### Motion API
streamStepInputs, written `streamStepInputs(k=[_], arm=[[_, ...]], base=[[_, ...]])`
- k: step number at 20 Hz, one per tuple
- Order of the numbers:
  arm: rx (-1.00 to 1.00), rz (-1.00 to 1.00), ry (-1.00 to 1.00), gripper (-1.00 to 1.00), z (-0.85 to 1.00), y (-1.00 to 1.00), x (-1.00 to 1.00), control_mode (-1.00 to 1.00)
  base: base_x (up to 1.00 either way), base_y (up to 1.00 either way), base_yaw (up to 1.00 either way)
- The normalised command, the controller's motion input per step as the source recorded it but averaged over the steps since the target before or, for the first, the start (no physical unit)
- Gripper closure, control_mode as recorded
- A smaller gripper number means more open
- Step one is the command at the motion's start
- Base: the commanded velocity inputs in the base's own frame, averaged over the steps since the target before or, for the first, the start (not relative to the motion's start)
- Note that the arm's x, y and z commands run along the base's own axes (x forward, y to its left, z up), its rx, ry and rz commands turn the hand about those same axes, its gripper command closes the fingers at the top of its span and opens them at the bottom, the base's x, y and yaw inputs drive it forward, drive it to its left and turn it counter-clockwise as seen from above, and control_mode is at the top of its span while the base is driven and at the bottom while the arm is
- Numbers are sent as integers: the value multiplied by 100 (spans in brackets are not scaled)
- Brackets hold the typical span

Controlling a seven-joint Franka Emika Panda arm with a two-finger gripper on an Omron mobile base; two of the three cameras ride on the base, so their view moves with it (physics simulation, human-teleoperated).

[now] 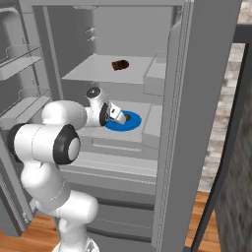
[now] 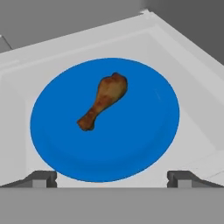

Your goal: Transport the chicken drumstick from the fridge to the microwave and turn on the microwave.

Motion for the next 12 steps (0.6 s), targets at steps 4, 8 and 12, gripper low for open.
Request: streamStepInputs(k=[4,8,12], arm=[[0,0,0,-100,-8,0,28,-100],[0,0,0,-100,-6,0,23,-100],[0,0,0,-100,-1,0,25,-100]], base=[[0,0,0],[0,0,0],[0,0,0]])
